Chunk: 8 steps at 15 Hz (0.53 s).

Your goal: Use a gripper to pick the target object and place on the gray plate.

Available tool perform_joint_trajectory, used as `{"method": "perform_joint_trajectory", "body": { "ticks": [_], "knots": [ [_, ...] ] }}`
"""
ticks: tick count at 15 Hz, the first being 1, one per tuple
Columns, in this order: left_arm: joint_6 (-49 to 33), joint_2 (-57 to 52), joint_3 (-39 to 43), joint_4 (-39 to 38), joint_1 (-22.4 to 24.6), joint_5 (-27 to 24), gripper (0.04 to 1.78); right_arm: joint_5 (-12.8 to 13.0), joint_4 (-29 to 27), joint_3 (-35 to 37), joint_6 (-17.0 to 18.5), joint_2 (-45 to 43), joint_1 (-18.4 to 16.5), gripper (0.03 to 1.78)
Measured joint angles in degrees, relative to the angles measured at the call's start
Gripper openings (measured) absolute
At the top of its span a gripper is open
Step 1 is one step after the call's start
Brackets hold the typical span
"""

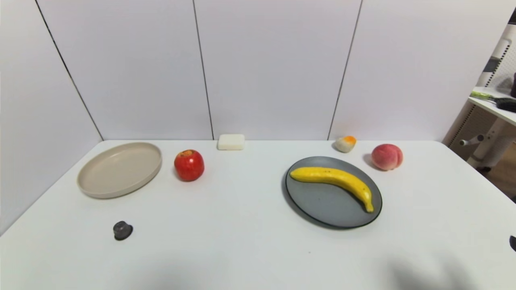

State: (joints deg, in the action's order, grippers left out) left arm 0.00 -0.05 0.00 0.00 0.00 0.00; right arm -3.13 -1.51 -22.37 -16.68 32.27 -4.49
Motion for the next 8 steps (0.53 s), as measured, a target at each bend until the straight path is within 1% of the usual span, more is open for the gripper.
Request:
{"method": "perform_joint_trajectory", "body": {
  "ticks": [2, 3, 4, 6, 7, 8],
  "knots": [
    [0.00, 0.00, 0.00, 0.00, 0.00, 0.00, 1.69, 4.32, 2.72, 6.41, 1.19, -7.61, 2.47, 1.69],
    [0.00, 0.00, 0.00, 0.00, 0.00, 0.00, 1.69, 6.07, 3.60, 9.64, 2.24, -11.26, 3.74, 1.69],
    [0.00, 0.00, 0.00, 0.00, 0.00, 0.00, 1.69, 6.96, 4.40, 12.73, 3.51, -13.99, 4.56, 1.69],
    [0.00, 0.00, 0.00, 0.00, 0.00, 0.00, 1.69, 7.57, 7.11, 18.74, 5.41, -18.25, 5.19, 1.69],
    [0.00, 0.00, 0.00, 0.00, 0.00, 0.00, 1.69, 7.20, 7.66, 20.59, 6.01, -20.53, 5.17, 1.69],
    [0.00, 0.00, 0.00, 0.00, 0.00, 0.00, 1.69, 6.30, 7.07, 21.41, 6.57, -22.69, 5.12, 1.69]
  ]
}}
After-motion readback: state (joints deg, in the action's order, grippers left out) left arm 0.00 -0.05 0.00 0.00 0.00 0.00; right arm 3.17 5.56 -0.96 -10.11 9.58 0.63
